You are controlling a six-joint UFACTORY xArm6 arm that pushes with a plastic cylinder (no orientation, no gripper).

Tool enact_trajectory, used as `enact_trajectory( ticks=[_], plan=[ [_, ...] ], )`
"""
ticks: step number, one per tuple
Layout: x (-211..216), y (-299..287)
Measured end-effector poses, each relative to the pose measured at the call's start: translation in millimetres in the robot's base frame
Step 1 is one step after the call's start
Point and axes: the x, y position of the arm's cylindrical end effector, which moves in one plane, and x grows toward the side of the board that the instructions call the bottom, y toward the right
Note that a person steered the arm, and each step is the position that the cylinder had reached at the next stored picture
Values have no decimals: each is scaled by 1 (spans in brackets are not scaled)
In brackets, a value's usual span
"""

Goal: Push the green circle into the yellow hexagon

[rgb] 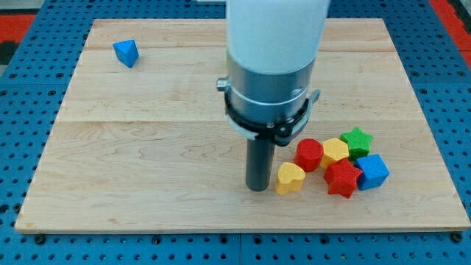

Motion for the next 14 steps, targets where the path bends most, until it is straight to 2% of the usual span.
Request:
enact_trajectory(
  ticks=[2, 3, 4, 5, 6, 7, 8, 12, 14],
  plan=[
    [3, 46],
    [3, 32],
    [-44, -7],
    [-147, -63],
    [-230, -93],
    [-263, -82],
    [-270, -44],
    [-267, -40],
    [-249, 103]
  ],
)
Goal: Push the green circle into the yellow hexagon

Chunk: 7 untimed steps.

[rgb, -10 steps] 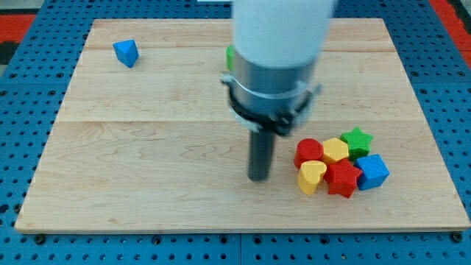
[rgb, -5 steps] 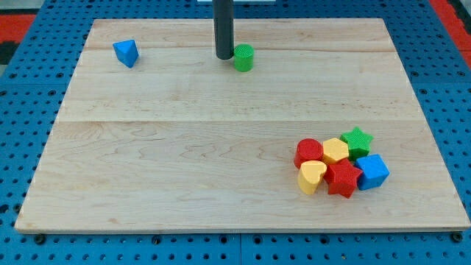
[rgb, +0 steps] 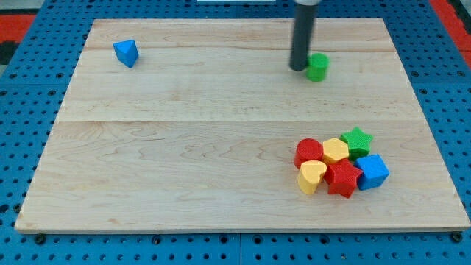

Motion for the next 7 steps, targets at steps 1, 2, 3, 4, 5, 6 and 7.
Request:
enact_trajectory(
  ticks=[1, 2, 3, 4, 5, 6, 7],
  plan=[
    [-27, 25],
    [16, 54],
    [80, 14],
    [102, 18],
    [112, 10],
    [130, 10],
    [72, 10]
  ],
)
